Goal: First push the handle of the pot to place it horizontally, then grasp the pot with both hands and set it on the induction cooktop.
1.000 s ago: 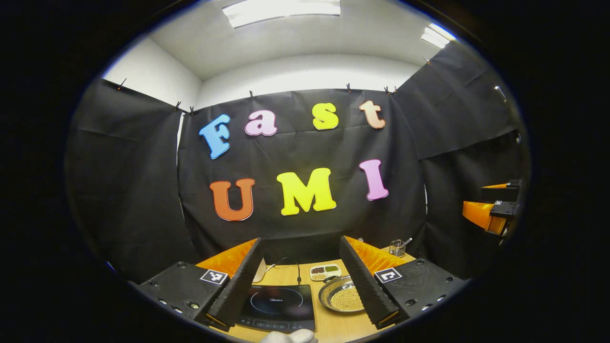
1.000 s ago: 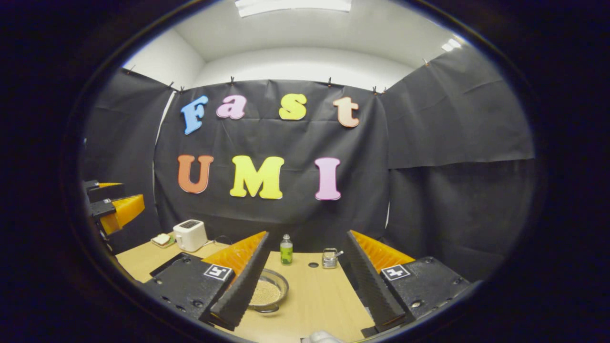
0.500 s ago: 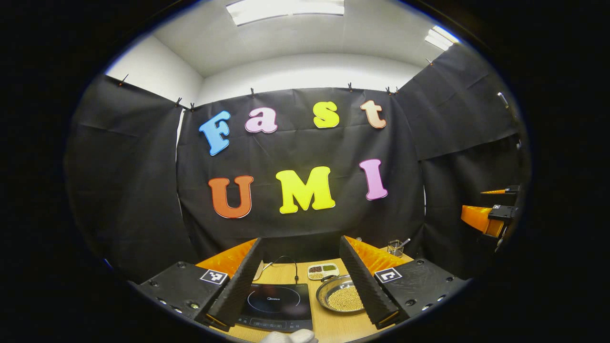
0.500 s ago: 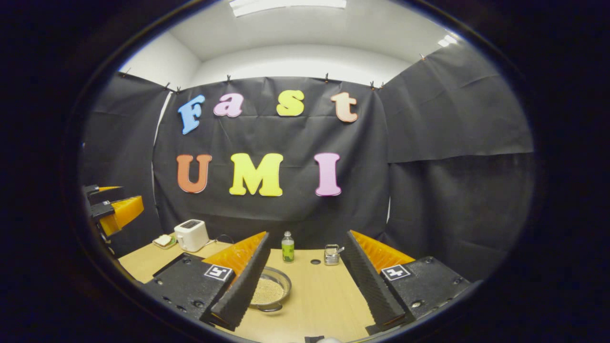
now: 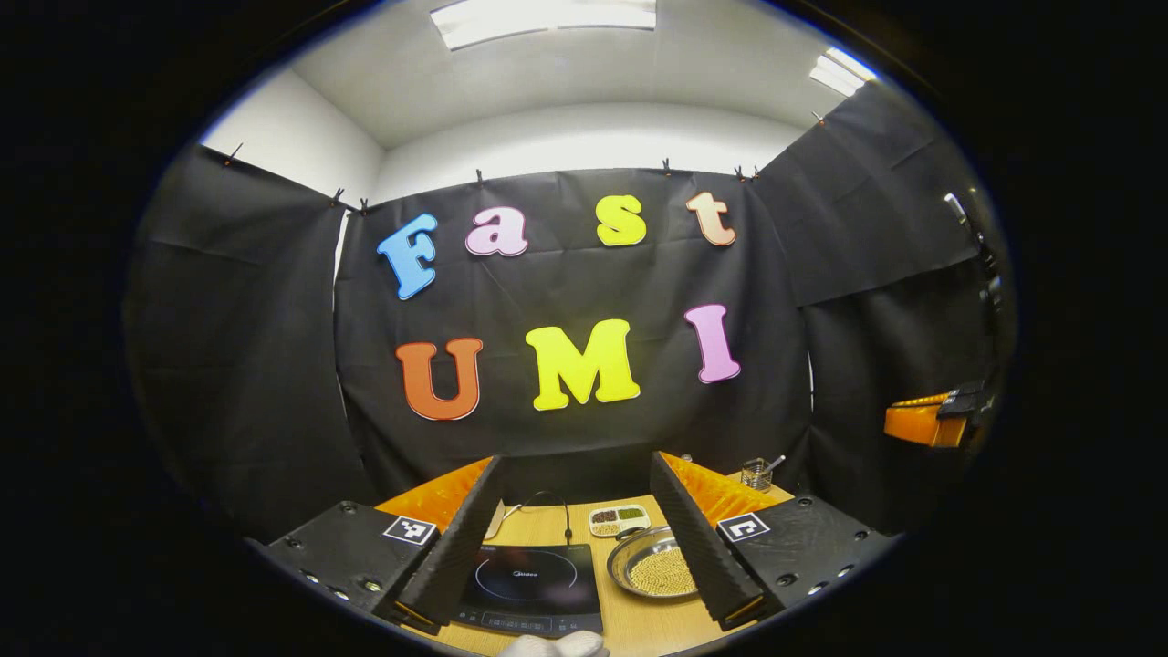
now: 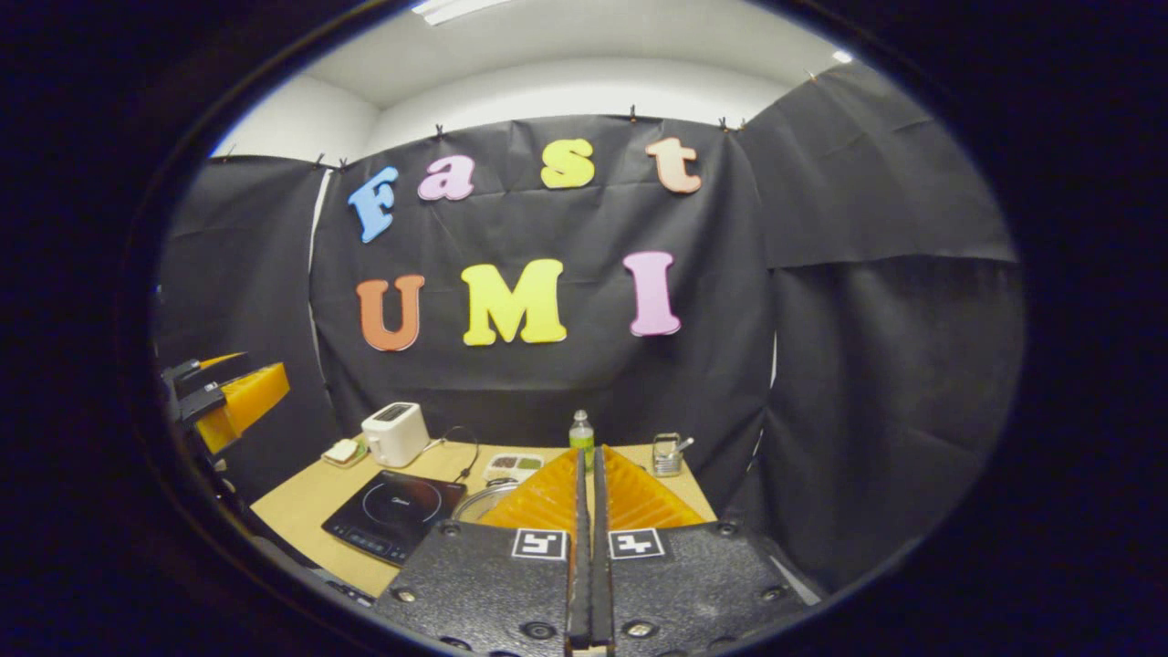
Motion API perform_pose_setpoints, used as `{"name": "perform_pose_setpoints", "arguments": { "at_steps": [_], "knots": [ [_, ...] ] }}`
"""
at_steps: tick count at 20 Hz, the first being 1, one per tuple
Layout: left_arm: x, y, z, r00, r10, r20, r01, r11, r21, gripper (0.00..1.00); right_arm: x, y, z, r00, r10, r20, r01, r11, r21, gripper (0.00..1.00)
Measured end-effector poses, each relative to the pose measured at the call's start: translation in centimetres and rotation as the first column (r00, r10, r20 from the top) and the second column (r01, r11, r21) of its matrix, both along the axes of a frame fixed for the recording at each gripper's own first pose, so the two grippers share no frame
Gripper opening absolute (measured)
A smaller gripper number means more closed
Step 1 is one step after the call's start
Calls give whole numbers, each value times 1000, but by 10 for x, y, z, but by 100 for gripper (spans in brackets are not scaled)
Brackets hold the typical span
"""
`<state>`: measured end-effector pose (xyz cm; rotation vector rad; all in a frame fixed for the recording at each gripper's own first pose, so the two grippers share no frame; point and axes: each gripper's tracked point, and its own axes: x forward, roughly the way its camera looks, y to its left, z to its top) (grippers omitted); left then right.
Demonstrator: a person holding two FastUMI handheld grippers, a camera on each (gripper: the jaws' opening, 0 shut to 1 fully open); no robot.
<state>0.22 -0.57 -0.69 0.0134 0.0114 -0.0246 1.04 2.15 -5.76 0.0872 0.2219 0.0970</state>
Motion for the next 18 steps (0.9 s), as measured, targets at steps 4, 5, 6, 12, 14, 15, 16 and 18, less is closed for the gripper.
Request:
{"name": "perform_pose_setpoints", "arguments": {
  "at_steps": [4,5,6,12,14,15,16,18],
  "knots": [
    [-1,3,-4,1000,9,-12,-9,1000,-4,96,3,6,-53,990,43,-133,-46,999,-23,4],
    [-2,5,-5,1000,15,-14,-15,1000,-1,96,3,7,-68,986,49,-160,-55,998,-32,4],
    [-3,6,-7,1000,21,-19,-21,1000,-1,96,5,8,-84,980,51,-192,-60,997,-40,4],
    [-5,15,-8,997,68,-34,-68,998,11,96,11,25,-189,912,99,-398,-133,989,-58,4],
    [-5,19,-5,995,93,-33,-92,996,8,95,15,39,-220,877,130,-462,-174,983,-54,4],
    [-4,22,-5,994,107,-36,-107,994,6,96,15,45,-234,859,145,-492,-195,979,-52,4],
    [-4,24,-5,992,119,-38,-119,993,3,96,17,51,-249,839,158,-520,-213,976,-48,1],
    [-5,31,-4,989,144,-41,-144,990,2,96,20,67,-274,801,185,-570,-250,968,-37,4]
  ]
}}
